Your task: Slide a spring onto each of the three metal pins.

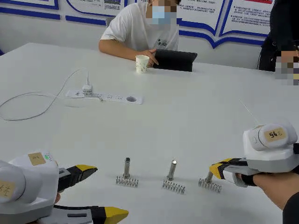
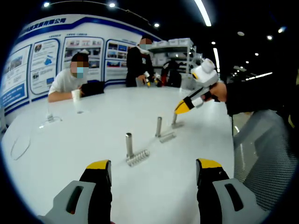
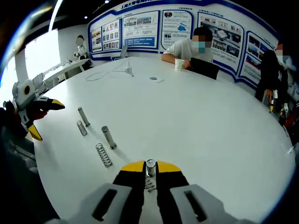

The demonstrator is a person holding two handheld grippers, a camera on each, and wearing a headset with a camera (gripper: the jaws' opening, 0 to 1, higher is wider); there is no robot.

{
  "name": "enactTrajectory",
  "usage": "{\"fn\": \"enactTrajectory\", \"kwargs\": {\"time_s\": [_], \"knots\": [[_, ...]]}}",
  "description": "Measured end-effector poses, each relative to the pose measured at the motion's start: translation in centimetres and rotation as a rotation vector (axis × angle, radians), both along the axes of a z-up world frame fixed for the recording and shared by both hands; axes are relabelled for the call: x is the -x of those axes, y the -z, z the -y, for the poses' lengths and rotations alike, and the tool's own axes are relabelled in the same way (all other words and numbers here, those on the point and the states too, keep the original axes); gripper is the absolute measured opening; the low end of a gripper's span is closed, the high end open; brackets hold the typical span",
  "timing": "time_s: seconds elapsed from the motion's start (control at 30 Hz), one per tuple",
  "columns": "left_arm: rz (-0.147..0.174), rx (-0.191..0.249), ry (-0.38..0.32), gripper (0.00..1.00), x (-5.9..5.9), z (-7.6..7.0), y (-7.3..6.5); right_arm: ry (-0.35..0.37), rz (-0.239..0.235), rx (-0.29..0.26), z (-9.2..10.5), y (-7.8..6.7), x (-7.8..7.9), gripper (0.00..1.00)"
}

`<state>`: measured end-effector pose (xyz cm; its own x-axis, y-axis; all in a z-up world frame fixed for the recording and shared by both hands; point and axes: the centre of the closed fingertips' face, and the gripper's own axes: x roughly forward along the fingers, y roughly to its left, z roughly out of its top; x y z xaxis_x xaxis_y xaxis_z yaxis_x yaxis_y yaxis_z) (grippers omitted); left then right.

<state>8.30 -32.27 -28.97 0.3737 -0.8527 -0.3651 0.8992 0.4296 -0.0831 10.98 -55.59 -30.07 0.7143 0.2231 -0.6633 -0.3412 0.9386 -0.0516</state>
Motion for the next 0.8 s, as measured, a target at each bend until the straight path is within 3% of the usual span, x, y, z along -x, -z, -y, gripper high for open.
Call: {"fn": "enactTrajectory", "kwargs": {"time_s": [0.5, 0.8], "knots": [[0.002, 0.000, 0.006, 0.75, 0.1, 0.1, 0.0, -0.034, 0.024, 0.012, 0.6, -0.8, 0.8, 0.15], [0.003, -0.003, 0.013, 0.75, 0.1, 0.2, -0.1, -0.177, -0.015, 0.007, 1.0, 0.7, 2.0, 0.16]]}}
